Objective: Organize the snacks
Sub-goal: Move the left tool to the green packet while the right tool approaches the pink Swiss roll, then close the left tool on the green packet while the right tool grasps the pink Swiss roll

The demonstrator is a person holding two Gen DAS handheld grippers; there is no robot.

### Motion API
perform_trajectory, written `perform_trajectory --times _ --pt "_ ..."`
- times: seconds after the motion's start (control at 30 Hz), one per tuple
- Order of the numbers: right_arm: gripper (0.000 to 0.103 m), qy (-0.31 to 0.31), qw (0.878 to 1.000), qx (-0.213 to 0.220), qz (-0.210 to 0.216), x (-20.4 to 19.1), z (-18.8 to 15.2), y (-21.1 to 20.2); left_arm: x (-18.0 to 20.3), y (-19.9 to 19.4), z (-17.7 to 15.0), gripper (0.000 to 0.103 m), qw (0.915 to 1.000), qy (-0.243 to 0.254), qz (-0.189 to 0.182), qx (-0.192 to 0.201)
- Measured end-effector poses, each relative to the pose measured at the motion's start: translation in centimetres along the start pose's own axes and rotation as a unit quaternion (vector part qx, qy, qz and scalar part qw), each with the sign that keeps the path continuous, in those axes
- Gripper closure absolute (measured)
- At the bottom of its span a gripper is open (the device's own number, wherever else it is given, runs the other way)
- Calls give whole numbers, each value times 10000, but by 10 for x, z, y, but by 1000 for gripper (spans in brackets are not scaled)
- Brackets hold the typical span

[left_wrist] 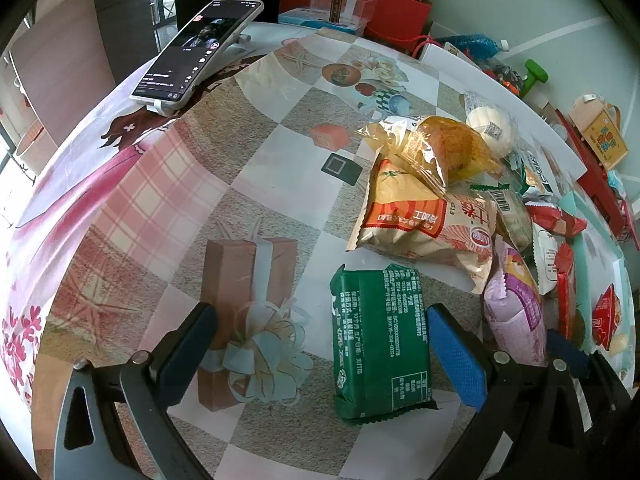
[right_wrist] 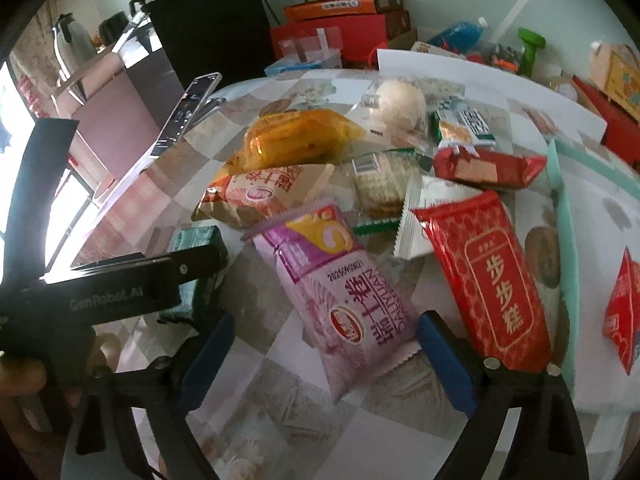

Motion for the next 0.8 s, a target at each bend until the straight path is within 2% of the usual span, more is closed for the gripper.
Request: perform_trajectory --times 0.33,0.47,0.53,0.7,0.8 --pt "12 -88 9993 -20 371 -16 -3 -7 -1 0 0 0 10000 -3 -2 0" --pt "19 -74 9980 70 619 -22 -1 -13 -1 1 1 0 10000 0 3 2" --pt "22 -29 9982 131 585 -20 1 -15 0 1 1 0 10000 17 23 4" --pt "36 168 9993 148 292 -5 5 -9 2 2 1 1 10000 73 -10 0" --pt "38 234 9993 181 249 0 8 -6 6 3 0 0 9999 161 -28 5"
Point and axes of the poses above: each gripper's, at about its wrist camera, not at the fingertips, and y roughly the way its jaws point, x to its right, z to its top, the point moved 8 cm from there along y, roughly the way its jaws point, and after that the axes turned 7 degrees about -x, right-handed, at the moved point
